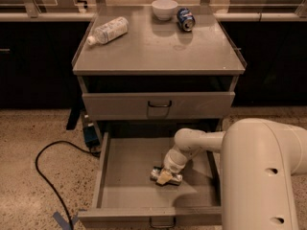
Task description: Place redbull can into middle drawer
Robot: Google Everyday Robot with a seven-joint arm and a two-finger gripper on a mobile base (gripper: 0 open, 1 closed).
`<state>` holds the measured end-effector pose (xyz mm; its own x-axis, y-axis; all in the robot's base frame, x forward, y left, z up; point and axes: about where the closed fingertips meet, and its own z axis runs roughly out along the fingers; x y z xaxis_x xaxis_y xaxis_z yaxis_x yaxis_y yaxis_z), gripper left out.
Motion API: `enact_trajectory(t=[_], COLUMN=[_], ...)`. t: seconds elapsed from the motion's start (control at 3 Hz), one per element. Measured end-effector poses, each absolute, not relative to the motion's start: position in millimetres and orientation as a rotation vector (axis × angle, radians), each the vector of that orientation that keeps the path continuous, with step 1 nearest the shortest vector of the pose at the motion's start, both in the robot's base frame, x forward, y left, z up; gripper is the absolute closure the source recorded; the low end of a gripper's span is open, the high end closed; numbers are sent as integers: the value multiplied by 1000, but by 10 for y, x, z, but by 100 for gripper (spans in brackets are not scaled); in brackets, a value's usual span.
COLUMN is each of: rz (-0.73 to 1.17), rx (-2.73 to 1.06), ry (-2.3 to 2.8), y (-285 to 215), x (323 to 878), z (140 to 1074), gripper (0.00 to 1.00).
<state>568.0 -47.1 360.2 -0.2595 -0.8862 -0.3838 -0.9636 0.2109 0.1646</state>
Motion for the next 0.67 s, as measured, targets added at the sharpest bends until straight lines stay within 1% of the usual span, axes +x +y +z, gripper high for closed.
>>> enact_trajectory(t=[0.33, 0.67], rz=[552, 552], rx=[-1769, -1769], ry=[2275, 2275], y=[-471, -471], x=[5680, 5679], z=[3602, 3601], gripper=[13, 0])
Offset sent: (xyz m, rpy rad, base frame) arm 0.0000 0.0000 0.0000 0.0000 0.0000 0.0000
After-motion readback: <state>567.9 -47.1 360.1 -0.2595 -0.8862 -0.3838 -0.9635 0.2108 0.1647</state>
